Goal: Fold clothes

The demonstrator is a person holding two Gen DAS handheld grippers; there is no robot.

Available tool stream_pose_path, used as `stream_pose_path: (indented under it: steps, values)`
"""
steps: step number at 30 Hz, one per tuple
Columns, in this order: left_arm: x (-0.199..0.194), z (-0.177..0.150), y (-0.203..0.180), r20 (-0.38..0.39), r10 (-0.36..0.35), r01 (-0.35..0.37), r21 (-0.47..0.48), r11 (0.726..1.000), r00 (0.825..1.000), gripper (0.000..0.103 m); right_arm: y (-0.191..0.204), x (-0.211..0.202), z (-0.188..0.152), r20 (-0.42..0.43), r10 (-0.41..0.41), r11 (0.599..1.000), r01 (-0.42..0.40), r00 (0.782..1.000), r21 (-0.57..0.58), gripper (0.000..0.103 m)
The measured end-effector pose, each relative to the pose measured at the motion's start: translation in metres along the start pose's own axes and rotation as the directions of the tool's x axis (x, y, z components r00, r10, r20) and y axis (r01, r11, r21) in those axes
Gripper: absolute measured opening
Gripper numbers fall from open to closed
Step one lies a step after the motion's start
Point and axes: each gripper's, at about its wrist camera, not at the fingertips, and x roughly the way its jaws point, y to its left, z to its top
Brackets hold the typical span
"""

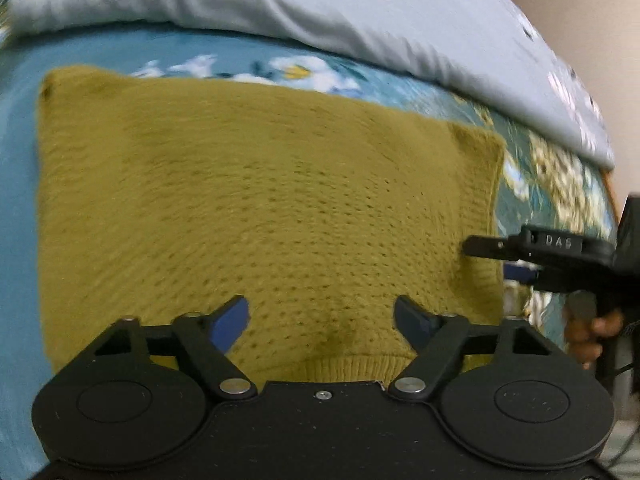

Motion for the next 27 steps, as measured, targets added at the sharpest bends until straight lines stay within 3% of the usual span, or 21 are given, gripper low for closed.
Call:
stream_pose_path:
  steps: [1,3,4,5,6,14,19,25,27]
  values:
    - [0.004,0.002,-0.001,-0.006,0.002,-0.002,0.007,1.0,1.0,0.052,0.002,0.001,0.0,-0.001,-0.003,1.0,0.003,1.0,-0.005,0.059]
    - [0.011,0.007,-0.002,-0.018,0.006,-0.006,0.021,1.0,1.0,0.03,0.004,0.003,0.0,-0.007,-0.012,1.0,0.012,1.0,-0.01,0.042]
    - [0.015,0.009,-0.002,-0.024,0.008,-0.008,0.029,1.0,1.0,0.022,0.004,0.004,0.0,-0.013,-0.001,1.0,0.001,1.0,-0.009,0.027]
    - [0.018,0.012,-0.003,-0.03,0.011,-0.009,0.036,0.999,0.999,0.006,0.005,0.005,0.0,-0.021,0.013,1.0,-0.013,1.0,-0.009,0.022]
    - [0.022,0.014,-0.003,-0.036,0.013,-0.011,0.043,0.999,0.999,0.004,0.008,0.005,0.0,-0.022,0.006,1.0,-0.006,1.0,-0.016,0.021]
    - [0.051,0.033,-0.007,-0.083,0.032,-0.024,0.1,0.995,0.996,0.004,0.04,-0.018,-0.005,0.043,-0.04,0.999,0.04,0.998,-0.008,0.019]
    - [0.037,0.047,0.004,-0.074,-0.025,0.031,0.082,0.996,0.997,0.005,0.078,-0.04,-0.009,0.088,-0.057,0.996,0.063,0.994,-0.071,0.019]
    - [-0.023,0.055,0.075,0.031,-0.107,0.109,-0.104,0.989,0.994,0.005,0.147,-0.045,-0.012,0.101,-0.047,0.984,0.063,0.994,-0.165,0.019]
    - [-0.044,0.048,0.102,0.062,-0.104,0.113,-0.154,0.982,0.993,0.012,0.174,-0.043,-0.016,0.093,-0.035,0.975,0.054,0.995,-0.213,0.019]
